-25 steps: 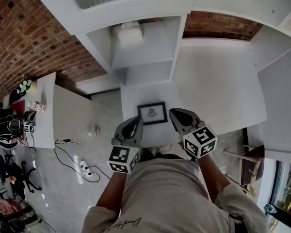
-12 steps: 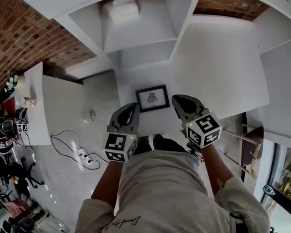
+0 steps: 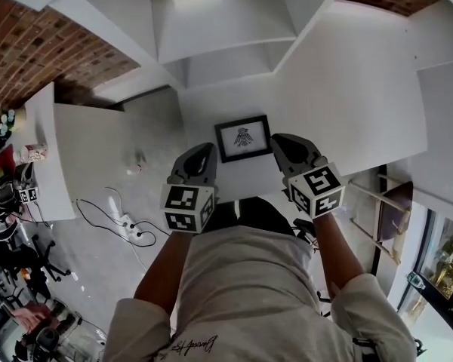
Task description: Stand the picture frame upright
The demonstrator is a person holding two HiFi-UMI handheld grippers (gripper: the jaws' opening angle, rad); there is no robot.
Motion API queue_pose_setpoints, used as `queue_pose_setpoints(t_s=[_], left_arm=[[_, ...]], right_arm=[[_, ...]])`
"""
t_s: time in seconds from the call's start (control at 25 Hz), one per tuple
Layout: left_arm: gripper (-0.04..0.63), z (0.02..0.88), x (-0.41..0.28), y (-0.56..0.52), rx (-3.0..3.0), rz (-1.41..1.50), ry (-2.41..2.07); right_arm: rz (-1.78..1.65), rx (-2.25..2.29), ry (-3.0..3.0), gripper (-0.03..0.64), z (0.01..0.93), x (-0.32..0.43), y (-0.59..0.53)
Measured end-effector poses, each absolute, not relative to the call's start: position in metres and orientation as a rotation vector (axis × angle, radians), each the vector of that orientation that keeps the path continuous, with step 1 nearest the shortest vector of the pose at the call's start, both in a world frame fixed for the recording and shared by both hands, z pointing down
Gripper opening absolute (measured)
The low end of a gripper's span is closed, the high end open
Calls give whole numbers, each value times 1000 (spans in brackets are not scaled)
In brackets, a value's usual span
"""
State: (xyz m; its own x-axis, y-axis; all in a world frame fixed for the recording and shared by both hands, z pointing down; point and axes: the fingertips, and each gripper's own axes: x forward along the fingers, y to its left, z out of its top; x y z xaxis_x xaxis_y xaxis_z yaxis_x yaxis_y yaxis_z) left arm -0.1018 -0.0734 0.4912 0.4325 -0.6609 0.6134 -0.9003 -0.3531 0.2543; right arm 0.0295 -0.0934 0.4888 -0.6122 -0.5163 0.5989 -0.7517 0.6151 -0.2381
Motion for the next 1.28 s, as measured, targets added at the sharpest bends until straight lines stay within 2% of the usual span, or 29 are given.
queue_pose_setpoints(t_s=[0.72, 0.92, 1.08, 1.28], left_arm=[[25, 558, -99, -70, 1984, 640, -1258], [86, 573, -99, -71, 1924, 628, -1246], [103, 586, -99, -71, 1885, 637, -1241], [117, 596, -94, -69, 1871, 651, -1226]], right_arm=[[755, 953, -2232, 32, 566, 40, -104], [797, 945, -2213, 35, 582, 40, -104], [812, 947, -2187, 89, 594, 41, -105], [844, 933, -2152, 100, 605, 41, -104]])
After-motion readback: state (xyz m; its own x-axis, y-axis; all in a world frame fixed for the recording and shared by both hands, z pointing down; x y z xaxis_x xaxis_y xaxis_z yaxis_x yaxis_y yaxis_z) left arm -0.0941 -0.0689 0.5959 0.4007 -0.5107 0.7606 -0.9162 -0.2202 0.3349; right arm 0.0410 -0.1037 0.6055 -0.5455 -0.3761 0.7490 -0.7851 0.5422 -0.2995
